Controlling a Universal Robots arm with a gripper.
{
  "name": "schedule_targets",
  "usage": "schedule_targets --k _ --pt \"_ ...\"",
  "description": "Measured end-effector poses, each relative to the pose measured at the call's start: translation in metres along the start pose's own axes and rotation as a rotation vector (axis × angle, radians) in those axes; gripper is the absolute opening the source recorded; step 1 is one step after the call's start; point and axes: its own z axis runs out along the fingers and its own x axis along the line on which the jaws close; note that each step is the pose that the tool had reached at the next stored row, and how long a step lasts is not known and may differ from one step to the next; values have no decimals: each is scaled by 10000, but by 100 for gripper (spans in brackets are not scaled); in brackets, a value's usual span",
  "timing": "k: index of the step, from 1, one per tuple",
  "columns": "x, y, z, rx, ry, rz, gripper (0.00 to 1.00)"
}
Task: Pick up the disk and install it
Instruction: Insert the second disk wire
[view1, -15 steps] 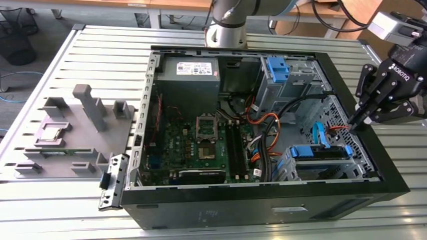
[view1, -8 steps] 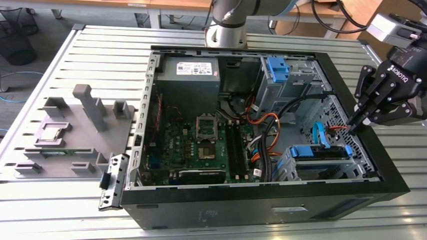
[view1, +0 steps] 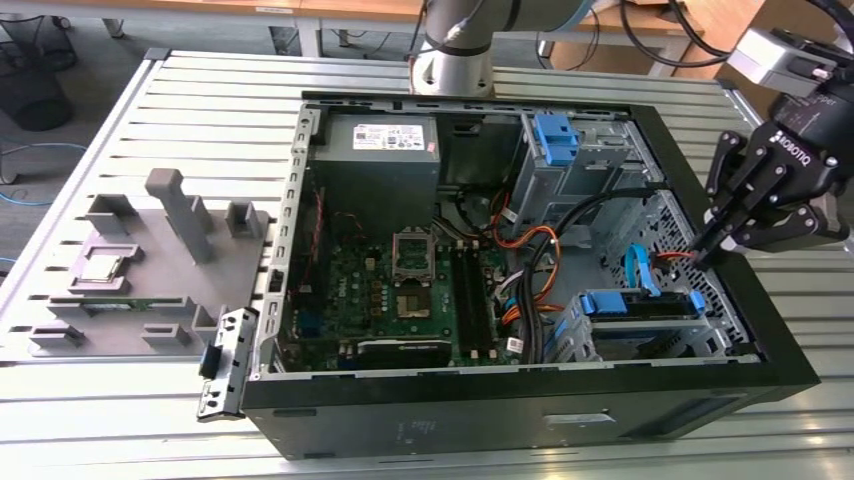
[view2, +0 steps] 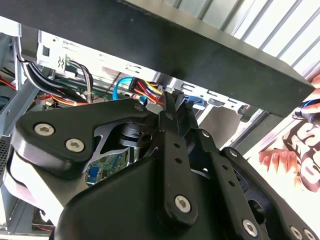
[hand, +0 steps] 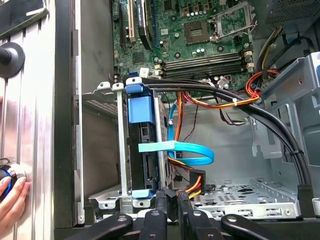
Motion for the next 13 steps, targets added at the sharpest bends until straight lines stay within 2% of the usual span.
schedule_targets --k 4,13 --pt "2 22 10 1 5 1 24" --pt "2 22 9 3 18 4 24"
